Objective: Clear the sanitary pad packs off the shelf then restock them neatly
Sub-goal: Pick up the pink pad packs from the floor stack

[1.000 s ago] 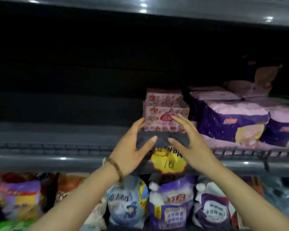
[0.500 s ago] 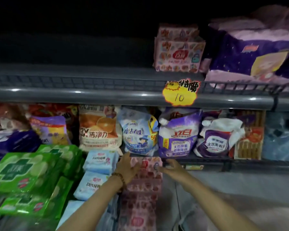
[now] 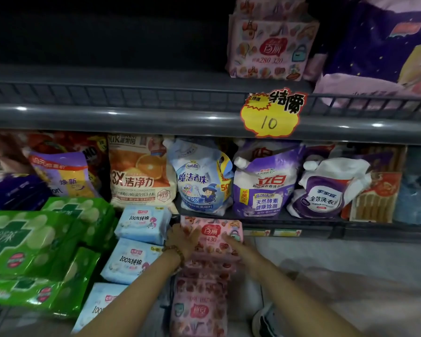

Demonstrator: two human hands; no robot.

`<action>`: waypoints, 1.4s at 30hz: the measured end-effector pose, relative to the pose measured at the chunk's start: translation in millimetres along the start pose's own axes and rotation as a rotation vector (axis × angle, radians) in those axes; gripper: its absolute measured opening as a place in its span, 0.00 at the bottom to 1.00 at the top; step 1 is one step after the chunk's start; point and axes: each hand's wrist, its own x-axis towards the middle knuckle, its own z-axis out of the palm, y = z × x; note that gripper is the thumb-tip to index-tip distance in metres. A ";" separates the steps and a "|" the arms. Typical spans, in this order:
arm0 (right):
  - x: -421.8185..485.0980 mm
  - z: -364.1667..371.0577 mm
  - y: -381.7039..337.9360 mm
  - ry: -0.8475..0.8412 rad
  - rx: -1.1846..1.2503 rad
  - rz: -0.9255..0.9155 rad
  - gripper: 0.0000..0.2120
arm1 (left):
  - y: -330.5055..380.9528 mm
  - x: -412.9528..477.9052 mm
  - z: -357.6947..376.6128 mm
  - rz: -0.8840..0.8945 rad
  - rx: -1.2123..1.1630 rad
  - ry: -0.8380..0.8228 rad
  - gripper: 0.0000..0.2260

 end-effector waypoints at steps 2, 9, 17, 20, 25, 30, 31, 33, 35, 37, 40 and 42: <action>-13.4 -8.3 -6.3 -0.003 0.027 -0.015 0.09 | 19.8 -16.9 -15.0 0.070 -0.089 0.000 0.31; -110.6 -21.3 -72.7 -0.102 -0.115 -0.296 0.32 | 109.8 -94.4 -121.0 0.393 -0.008 0.040 0.15; -212.7 -25.7 -204.7 -0.015 -0.223 -0.778 0.40 | 237.2 -168.1 -217.9 0.821 -0.266 0.183 0.22; -224.8 -34.1 -263.7 0.085 -0.319 -0.980 0.33 | 283.0 -162.5 -241.4 0.917 -0.367 0.236 0.27; -206.9 -51.0 -364.8 0.249 -0.539 -1.168 0.38 | 363.8 -111.8 -251.5 1.049 -0.434 0.214 0.32; -154.4 -77.2 -451.0 0.407 -0.733 -1.134 0.31 | 427.9 -34.3 -235.9 1.027 -0.392 0.256 0.09; -143.6 -80.3 -463.9 0.416 -0.762 -1.104 0.24 | 437.7 -20.1 -233.1 1.027 -0.375 0.285 0.09; -125.6 -82.8 -485.3 0.414 -0.791 -1.053 0.23 | 453.9 1.7 -228.9 1.036 -0.382 0.329 0.09; -107.4 -84.1 -506.3 0.381 -0.753 -1.053 0.42 | 465.8 22.0 -225.9 1.034 -0.390 0.322 0.10; -89.3 -87.9 -524.4 0.414 -0.799 -1.071 0.44 | 473.3 40.0 -223.9 1.021 -0.376 0.281 0.09; -70.4 -95.1 -540.0 0.438 -0.863 -1.008 0.25 | 479.5 64.3 -219.6 1.008 -0.340 0.269 0.09; -57.6 -99.4 -543.4 0.431 -0.866 -0.988 0.26 | 481.0 75.2 -217.1 0.990 -0.325 0.298 0.12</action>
